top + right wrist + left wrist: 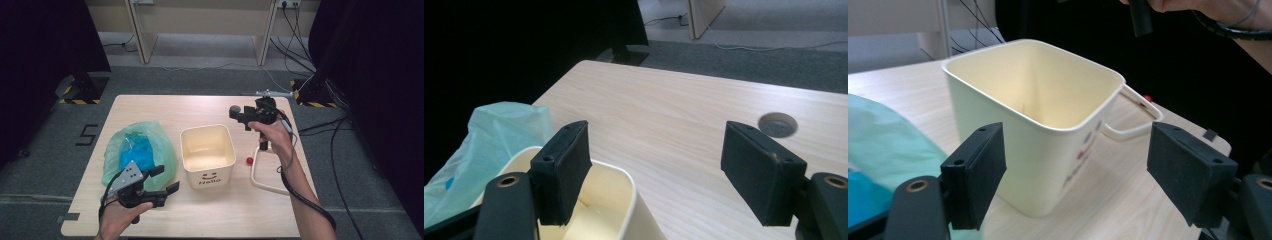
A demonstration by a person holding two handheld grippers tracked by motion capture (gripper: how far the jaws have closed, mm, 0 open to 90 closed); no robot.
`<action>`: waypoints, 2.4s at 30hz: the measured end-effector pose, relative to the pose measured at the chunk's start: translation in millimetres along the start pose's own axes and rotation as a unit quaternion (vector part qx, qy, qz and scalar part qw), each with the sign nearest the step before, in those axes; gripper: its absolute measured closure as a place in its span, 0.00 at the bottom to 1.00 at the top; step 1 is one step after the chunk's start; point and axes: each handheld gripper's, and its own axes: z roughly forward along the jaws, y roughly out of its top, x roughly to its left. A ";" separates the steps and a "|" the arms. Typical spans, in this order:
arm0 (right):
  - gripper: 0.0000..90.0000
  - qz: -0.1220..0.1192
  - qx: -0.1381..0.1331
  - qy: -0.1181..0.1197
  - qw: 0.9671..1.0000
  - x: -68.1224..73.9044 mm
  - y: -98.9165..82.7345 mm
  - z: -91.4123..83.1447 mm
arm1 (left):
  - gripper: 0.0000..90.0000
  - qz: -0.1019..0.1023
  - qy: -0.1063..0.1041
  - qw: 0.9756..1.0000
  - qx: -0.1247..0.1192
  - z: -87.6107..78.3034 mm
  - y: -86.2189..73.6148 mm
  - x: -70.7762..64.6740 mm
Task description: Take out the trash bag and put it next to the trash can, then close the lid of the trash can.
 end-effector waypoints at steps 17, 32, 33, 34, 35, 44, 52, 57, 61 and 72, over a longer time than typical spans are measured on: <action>0.30 0.031 -0.007 -0.071 0.997 -58.4 -54.9 -38.5 | 0.23 0.012 -0.031 0.999 0.040 38.4 -48.9 -19.7; 0.25 0.034 -0.003 -0.116 0.993 -73.2 -97.2 -47.9 | 0.22 0.050 0.002 0.995 0.091 51.2 -81.4 -5.4; 0.25 0.034 -0.008 -0.121 0.992 -73.5 -97.0 -49.7 | 0.22 0.056 0.004 0.994 0.096 51.6 -83.0 -5.1; 0.25 0.035 -0.012 -0.123 0.992 -73.6 -97.0 -51.6 | 0.22 0.062 0.007 0.993 0.102 52.3 -84.7 -4.9; 0.24 0.035 -0.013 -0.124 0.992 -73.1 -97.3 -53.0 | 0.22 0.068 0.011 0.992 0.107 52.8 -86.1 -4.3; 0.22 0.037 -0.012 -0.146 0.989 -79.0 -110.4 -64.4 | 0.22 0.072 0.032 0.989 0.124 53.2 -91.4 5.1; 0.21 0.045 0.000 -0.168 0.985 -92.8 -128.6 -69.2 | 0.22 0.073 0.037 0.987 0.140 55.5 -93.7 10.5; 0.21 0.053 0.006 -0.178 0.983 -100.0 -138.1 -72.8 | 0.22 0.081 0.041 0.984 0.155 56.4 -95.5 10.8; 0.22 0.056 0.006 -0.184 0.981 -101.5 -142.0 -75.9 | 0.22 0.082 0.044 0.981 0.170 57.7 -97.9 12.1; 0.22 0.075 0.019 -0.197 0.977 -112.1 -155.0 -79.0 | 0.18 0.076 0.038 0.977 0.195 62.2 -103.1 16.2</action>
